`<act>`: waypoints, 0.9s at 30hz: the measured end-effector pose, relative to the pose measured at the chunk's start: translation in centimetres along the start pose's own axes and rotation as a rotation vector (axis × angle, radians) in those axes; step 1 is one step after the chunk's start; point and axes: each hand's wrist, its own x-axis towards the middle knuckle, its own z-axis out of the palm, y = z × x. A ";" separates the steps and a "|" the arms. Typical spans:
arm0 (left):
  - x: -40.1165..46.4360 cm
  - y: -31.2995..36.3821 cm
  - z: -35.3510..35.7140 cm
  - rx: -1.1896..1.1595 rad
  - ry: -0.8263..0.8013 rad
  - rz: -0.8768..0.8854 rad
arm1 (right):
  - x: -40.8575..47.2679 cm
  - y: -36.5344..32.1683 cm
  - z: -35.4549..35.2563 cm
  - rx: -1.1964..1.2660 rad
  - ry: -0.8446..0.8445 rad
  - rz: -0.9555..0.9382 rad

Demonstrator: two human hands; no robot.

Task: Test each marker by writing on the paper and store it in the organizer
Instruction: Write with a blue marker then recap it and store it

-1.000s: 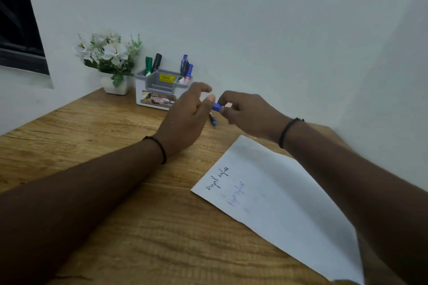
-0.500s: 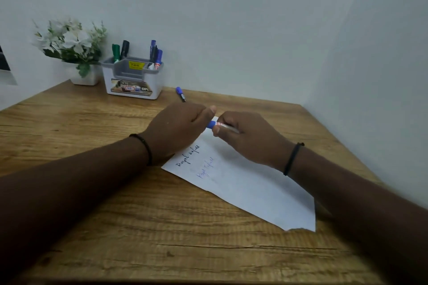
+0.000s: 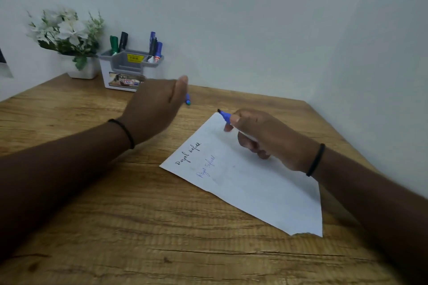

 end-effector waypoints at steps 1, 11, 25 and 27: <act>-0.2 0.4 0.4 -0.001 -0.013 0.017 | 0.1 0.0 -0.1 0.031 -0.029 -0.010; -1.2 1.3 2.1 -0.051 -0.174 -0.046 | -1.3 -1.0 -1.8 0.687 -0.349 -0.085; -1.9 1.9 3.7 0.152 -0.367 -0.108 | -0.8 1.9 -1.4 0.510 0.025 0.113; -1.8 1.7 3.7 0.185 -0.374 -0.131 | -0.9 1.8 -1.0 0.508 0.071 0.121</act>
